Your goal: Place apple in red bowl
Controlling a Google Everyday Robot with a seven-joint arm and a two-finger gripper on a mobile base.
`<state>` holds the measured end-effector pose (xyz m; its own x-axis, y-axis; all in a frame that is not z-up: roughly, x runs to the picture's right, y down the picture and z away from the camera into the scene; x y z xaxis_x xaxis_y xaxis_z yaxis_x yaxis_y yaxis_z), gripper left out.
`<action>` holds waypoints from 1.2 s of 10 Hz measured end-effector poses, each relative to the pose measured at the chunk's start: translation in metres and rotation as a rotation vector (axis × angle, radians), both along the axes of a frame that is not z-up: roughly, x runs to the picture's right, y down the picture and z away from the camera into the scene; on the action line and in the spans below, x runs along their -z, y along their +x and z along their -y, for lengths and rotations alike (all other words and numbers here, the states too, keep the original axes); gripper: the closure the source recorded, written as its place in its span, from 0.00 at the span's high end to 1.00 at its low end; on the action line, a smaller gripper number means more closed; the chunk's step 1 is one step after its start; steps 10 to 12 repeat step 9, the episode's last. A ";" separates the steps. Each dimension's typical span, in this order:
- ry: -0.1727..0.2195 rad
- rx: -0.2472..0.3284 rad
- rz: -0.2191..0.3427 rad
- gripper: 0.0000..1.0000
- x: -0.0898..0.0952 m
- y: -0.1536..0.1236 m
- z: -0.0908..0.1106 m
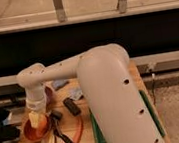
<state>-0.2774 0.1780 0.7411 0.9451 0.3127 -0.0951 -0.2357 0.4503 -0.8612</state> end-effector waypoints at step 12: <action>0.085 -0.012 0.012 0.80 0.022 -0.004 0.015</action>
